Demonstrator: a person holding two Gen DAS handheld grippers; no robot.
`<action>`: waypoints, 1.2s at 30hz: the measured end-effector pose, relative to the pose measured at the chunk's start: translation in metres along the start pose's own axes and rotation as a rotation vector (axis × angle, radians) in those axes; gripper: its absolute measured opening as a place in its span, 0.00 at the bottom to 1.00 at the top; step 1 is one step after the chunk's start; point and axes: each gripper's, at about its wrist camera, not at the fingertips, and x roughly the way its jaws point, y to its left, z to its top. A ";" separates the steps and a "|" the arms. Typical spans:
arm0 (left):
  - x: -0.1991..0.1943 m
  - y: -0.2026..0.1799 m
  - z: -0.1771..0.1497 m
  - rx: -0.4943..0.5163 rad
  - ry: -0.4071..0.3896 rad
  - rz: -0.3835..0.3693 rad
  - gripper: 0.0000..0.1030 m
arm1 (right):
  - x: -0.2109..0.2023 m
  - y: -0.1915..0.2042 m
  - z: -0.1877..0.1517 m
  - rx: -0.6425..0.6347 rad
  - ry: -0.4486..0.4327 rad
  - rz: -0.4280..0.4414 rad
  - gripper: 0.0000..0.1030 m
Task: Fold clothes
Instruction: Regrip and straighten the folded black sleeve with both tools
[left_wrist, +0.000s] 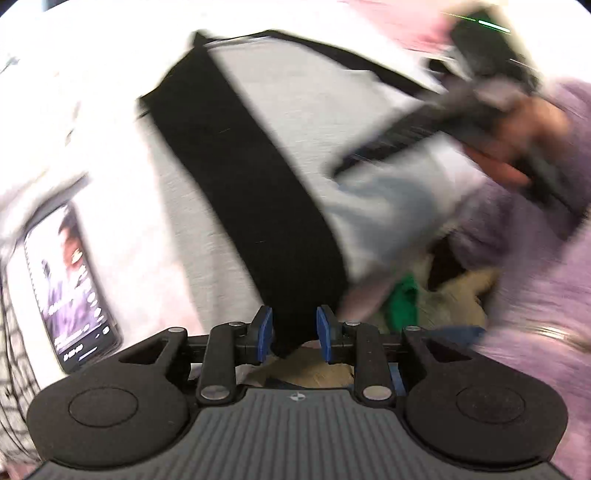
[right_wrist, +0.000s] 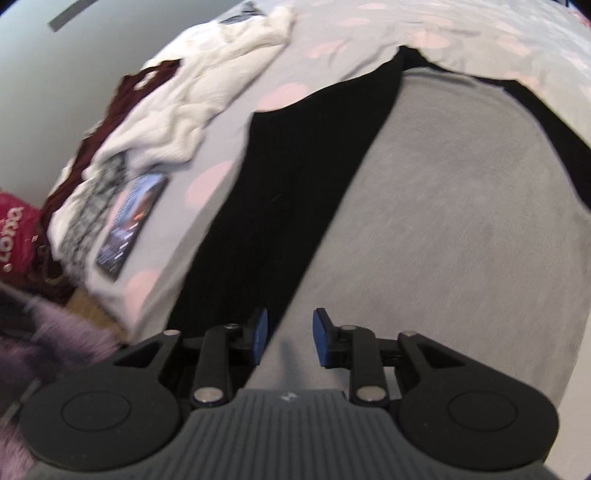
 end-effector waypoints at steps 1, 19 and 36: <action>0.005 0.004 0.001 -0.021 -0.002 0.014 0.23 | -0.001 0.005 -0.008 -0.003 0.008 0.024 0.30; 0.043 0.015 -0.024 -0.190 -0.019 0.025 0.15 | 0.038 0.029 -0.064 0.021 0.080 0.065 0.15; -0.028 0.031 -0.028 -0.227 -0.058 0.056 0.01 | 0.012 0.038 -0.052 0.059 0.027 0.227 0.02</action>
